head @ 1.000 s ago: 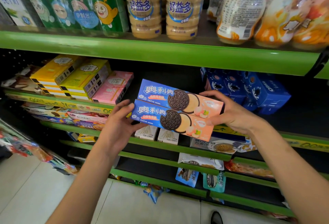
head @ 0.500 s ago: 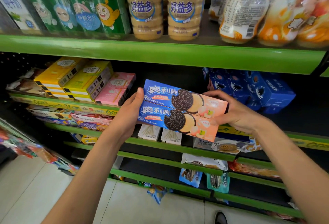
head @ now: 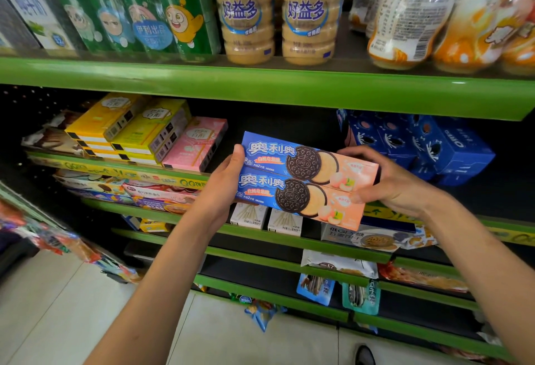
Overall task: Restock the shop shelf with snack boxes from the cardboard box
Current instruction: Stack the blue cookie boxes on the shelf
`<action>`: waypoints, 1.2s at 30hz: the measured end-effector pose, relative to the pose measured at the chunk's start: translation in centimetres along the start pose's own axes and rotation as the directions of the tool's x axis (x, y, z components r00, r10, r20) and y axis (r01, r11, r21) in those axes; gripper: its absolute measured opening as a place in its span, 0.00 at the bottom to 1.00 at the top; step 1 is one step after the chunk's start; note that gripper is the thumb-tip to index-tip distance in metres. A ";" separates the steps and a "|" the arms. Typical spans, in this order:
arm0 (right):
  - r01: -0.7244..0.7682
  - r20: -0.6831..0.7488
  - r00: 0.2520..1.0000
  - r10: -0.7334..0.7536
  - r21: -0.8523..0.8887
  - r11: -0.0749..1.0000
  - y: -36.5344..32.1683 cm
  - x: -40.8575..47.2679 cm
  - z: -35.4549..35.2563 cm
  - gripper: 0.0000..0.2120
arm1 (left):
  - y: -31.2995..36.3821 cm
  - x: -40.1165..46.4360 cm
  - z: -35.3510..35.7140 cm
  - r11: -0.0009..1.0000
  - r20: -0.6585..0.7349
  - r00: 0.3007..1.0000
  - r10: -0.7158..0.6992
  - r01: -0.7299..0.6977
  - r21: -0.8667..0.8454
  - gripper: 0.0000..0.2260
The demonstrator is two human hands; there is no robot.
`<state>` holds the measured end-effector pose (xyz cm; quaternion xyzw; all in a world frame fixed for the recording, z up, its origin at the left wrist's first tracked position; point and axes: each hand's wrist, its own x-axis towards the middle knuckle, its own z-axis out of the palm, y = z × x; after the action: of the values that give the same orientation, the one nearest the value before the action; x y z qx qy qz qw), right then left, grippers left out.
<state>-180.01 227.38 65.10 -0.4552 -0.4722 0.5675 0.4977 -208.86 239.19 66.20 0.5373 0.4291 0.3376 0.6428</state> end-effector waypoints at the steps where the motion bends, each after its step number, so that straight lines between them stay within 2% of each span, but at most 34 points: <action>1: 0.000 -0.001 1.000 0.000 -0.001 1.000 0.0 0.0 0.0 0.35 | 0.0 0.1 0.0 1.000 -0.004 1.000 -0.001 0.001 -0.003 0.23; 4: 0.005 -0.003 1.000 -0.005 -0.014 1.000 0.0 0.0 0.1 0.35 | 0.0 0.3 0.0 1.000 -0.014 1.000 -0.024 0.024 -0.013 0.23; 10: -0.002 0.007 1.000 0.002 -0.022 1.000 0.1 -0.1 0.0 0.36 | 0.0 0.3 0.1 0.999 0.022 0.999 -0.037 0.037 -0.015 0.35; 13: -0.006 -0.001 1.000 0.006 -0.029 1.000 0.1 -0.1 0.0 0.36 | -0.2 0.3 0.1 1.000 0.027 0.999 -0.027 0.027 -0.013 0.34; 17: -0.016 -0.007 1.000 0.016 -0.034 0.999 0.1 -0.2 0.0 0.36 | -0.3 0.3 0.1 1.000 0.020 1.000 -0.024 0.025 -0.018 0.27; 22: -0.022 -0.011 1.000 0.022 -0.034 0.999 -0.1 -0.2 0.2 0.36 | -0.3 0.2 0.2 1.000 0.019 1.000 -0.024 0.024 -0.019 0.31; 36: -0.036 -0.035 0.999 0.035 -0.036 0.999 -0.7 -0.6 0.9 0.36 | -0.2 0.0 0.1 1.000 0.054 0.999 0.003 -0.002 -0.024 0.32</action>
<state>-180.76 226.76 65.91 -0.4825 -0.4657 0.5595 0.4871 -208.81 239.13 65.96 0.5392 0.4069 0.3289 0.6599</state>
